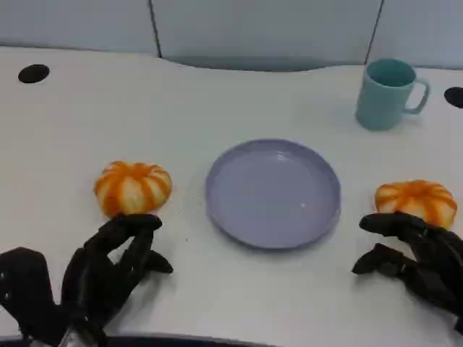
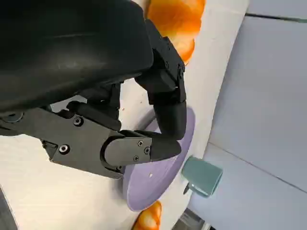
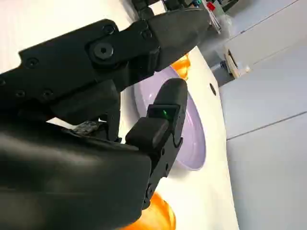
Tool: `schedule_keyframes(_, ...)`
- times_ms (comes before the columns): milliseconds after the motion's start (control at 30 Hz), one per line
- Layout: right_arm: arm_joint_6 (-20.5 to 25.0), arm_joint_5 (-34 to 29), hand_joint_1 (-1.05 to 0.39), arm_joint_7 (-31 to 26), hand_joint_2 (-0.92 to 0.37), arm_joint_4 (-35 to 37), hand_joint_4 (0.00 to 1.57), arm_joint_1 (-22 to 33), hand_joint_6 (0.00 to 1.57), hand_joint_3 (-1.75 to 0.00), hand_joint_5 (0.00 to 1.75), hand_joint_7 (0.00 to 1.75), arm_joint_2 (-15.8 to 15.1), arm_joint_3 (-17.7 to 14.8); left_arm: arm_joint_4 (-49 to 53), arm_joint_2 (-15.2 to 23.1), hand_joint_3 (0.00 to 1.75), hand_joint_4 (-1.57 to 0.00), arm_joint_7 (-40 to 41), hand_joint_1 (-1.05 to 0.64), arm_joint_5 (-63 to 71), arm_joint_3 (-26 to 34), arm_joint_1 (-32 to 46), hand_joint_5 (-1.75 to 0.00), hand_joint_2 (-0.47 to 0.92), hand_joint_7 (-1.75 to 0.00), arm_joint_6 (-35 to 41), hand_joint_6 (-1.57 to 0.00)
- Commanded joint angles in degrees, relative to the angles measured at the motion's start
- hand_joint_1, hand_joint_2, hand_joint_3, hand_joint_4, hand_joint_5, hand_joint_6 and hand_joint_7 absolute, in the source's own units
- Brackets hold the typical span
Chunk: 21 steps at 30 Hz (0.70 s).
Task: Grasp the bread from the table and place it into the plate.
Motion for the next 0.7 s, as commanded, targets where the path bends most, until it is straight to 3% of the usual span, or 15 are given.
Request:
schedule_keyframes(33, 1.0, -0.6, -0.39, -0.1, -0.92, 1.0, 0.61, 1.4, 0.77, -0.08, 1.14, 0.58, -0.9, -0.1, 0.2, 0.6, 0.42, -0.55, 0.3, -0.41, 0.0, 0.3, 0.3, -1.7, 0.84, -1.14, 0.7, -0.59)
schedule_keyframes(700, 1.1, -0.5, -0.38, -0.7, -0.92, 0.4, 0.6, 1.6, 0.76, -0.09, 1.18, 0.62, -0.6, 0.0, 0.3, 0.9, 0.45, -0.58, 0.6, -0.41, 0.5, 0.1, 0.3, -1.66, 0.82, -1.14, 0.6, -0.59)
